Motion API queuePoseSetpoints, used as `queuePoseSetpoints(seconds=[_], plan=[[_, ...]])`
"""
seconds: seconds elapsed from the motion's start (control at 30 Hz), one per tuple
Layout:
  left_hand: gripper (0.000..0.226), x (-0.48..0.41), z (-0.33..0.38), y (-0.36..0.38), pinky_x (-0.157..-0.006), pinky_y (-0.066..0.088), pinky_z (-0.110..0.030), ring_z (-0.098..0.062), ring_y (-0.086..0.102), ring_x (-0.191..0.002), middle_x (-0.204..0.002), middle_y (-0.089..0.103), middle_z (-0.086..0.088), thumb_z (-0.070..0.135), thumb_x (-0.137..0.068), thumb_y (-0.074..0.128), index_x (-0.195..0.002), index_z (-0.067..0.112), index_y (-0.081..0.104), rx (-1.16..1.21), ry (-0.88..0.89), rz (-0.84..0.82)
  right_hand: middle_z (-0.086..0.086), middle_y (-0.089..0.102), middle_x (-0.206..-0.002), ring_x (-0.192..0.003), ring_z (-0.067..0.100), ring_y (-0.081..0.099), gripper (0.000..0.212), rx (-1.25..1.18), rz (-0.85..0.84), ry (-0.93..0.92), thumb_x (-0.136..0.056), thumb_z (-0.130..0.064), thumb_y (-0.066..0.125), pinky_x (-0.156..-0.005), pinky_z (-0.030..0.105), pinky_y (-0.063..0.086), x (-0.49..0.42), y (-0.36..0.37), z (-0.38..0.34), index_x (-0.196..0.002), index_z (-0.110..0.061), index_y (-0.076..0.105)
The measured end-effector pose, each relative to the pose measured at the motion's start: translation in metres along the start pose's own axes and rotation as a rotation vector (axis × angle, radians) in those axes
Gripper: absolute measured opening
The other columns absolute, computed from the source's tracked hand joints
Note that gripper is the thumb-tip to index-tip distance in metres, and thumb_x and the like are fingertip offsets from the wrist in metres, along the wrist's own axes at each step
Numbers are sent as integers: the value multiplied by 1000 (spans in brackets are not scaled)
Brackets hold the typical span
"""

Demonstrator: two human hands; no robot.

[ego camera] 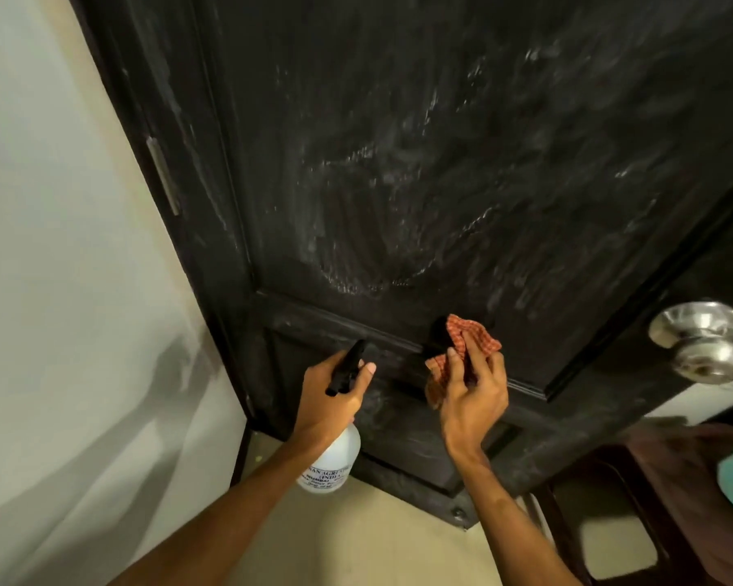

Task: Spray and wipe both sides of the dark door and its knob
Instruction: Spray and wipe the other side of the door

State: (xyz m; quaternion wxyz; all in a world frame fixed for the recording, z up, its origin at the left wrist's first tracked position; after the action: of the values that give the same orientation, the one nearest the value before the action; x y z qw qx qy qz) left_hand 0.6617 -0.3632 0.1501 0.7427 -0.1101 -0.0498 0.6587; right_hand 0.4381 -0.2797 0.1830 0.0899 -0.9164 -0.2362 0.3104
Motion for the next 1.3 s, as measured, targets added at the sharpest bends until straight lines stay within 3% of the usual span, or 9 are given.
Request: queuePoseSetpoints(seconds=[0.2, 0.37, 0.5, 0.63, 0.7, 0.9, 1.07, 1.23, 1.3], plan=[[31, -28, -72, 10, -46, 52, -49, -32, 61, -50, -62, 62, -17, 24, -98, 74, -75, 5, 65, 38, 178, 94, 16, 49, -135, -119, 35, 57, 35, -10, 76, -406, -101, -9, 64, -100, 42, 53, 24, 80, 38, -135, -1, 65], [18, -43, -107, 3, -37, 47, -27, -14, 56, -40, -67, 69, -12, 12, -98, 72, -81, 10, 69, 55, 350, 196, 21, 46, -152, -137, 42, 47, 58, 310, -199, -954, -80, 8, 68, -107, 53, 46, 54, 167, 38, -137, 0, 60], [17, -59, -134, -3, -37, 48, -28, -18, 56, -41, -73, 71, -15, 17, -99, 71, -85, 7, 70, 92, 365, 166, 25, 42, -156, -141, 45, 41, 38, 333, 170, -785, -88, 6, 55, -118, 52, 32, 38, 145, 74, -125, 5, 65], [19, -60, -164, -12, -36, 46, -27, -20, 54, -37, -75, 73, -13, 16, -99, 71, -83, 7, 70, 78, 417, 189, 15, 34, -163, -145, 35, 37, 65, 589, -92, -1110, -82, -5, 60, -117, 48, 34, 91, 217, 93, -147, -6, 52], [21, -55, -177, -10, -37, 46, -28, -23, 54, -36, -76, 73, -12, 18, -100, 70, -82, 7, 70, 75, 438, 180, 14, 35, -163, -143, 33, 38, 70, 608, -112, -1073, -78, -3, 59, -108, 46, 44, 89, 210, 95, -147, -7, 51], [22, -42, -180, 15, -40, 44, -28, -26, 53, -36, -76, 74, -10, 20, -101, 69, -82, 10, 69, 102, 482, 94, 17, 12, -170, -158, 34, 8, 80, 520, 235, -691, -73, 10, 52, -128, 49, 11, 52, 116, 125, -152, 2, 41], [24, -29, -156, 39, -43, 48, -33, -31, 55, -39, -75, 74, -12, 22, -101, 70, -83, 6, 69, 116, 548, 61, 8, 12, -172, -154, 30, 24, 69, 746, -154, -1106, -79, -7, 46, -113, 46, 40, 82, 158, 123, -147, -10, 51], [22, -19, -144, 78, -42, 48, -30, -25, 55, -40, -80, 74, -14, 23, -102, 69, -88, 6, 69, 138, 575, -41, 13, 11, -171, -159, 30, 5, 77, 553, 217, -663, -74, 1, 52, -127, 52, 14, 42, 67, 148, -150, -8, 46], [21, -21, -138, 81, -41, 47, -29, -23, 55, -39, -82, 74, -16, 23, -102, 69, -88, 7, 70, 141, 581, -53, 16, 9, -171, -159, 33, 4, 83, 558, 216, -680, -73, -3, 52, -127, 52, 11, 51, 81, 146, -155, -10, 40]])
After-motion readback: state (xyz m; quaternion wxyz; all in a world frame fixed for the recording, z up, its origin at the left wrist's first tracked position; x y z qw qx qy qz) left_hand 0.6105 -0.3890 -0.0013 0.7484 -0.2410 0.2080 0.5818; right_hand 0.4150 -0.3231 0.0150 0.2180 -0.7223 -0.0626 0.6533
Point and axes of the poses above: each hand's wrist, its own x-axis away from the middle knuckle, its own y-axis out of the palm, z = x × y, the point moved 7 cm from there along -x, towards the middle knuckle
